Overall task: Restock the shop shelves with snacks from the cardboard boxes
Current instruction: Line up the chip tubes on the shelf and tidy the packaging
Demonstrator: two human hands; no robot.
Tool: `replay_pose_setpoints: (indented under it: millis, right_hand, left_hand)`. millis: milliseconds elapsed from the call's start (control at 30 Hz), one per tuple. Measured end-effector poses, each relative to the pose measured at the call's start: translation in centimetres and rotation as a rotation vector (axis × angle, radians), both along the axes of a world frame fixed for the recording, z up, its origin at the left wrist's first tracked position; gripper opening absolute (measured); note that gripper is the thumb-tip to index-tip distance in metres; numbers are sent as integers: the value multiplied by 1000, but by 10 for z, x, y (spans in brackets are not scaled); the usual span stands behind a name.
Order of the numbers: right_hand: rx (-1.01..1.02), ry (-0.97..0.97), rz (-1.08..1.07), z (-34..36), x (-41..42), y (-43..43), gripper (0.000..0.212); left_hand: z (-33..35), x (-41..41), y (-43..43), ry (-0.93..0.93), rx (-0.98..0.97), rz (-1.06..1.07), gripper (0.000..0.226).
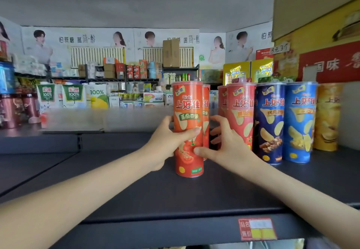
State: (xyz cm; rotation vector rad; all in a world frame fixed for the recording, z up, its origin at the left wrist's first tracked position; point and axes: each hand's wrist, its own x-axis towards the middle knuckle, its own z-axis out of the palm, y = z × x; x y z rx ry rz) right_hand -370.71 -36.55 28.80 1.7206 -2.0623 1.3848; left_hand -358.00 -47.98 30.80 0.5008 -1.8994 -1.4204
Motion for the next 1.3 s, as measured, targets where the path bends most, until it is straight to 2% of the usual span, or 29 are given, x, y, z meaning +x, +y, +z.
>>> replay_pose_setpoints:
  millis: [233, 300, 367, 400, 467, 567, 700, 833, 967, 1133, 1300]
  right_hand:
    - [-70, -143, 13, -3, -4, -6, 90]
    - [-75, -171, 17, -2, -8, -3, 87]
    - [-84, -197, 13, -1, -13, 3, 81]
    - [-86, -205, 12, -1, -15, 7, 79]
    - [-97, -212, 22, -1, -19, 12, 83]
    - [-137, -201, 44, -1, -23, 17, 97]
    - [-182, -104, 29, -8, -24, 18, 108]
    - [-170, 57, -96, -14, -17, 18, 124]
    - [-161, 168, -184, -18, -9, 15, 128]
    - [-200, 81, -200, -20, -14, 20, 123]
    - [-243, 52, -218, -21, -26, 32, 129]
  left_hand:
    - [9, -10, 19, -69, -25, -157, 57]
    - [11, -7, 14, -37, -53, -127, 53]
    - [11, -7, 0, 27, -104, -20, 39]
    - [11, -8, -8, 50, -121, 36, 41]
    - [9, -14, -22, 42, -164, 80, 69]
    - [5, -25, -31, -1, -248, -6, 102]
    - [-7, -43, -41, -91, -392, -100, 122]
    - [-20, -58, -38, -105, -522, -111, 125]
    - [-25, -70, -45, -101, -560, -52, 121]
    - [-16, -71, -64, -158, -531, -111, 126]
    - [-15, -78, -77, -170, -530, -127, 125]
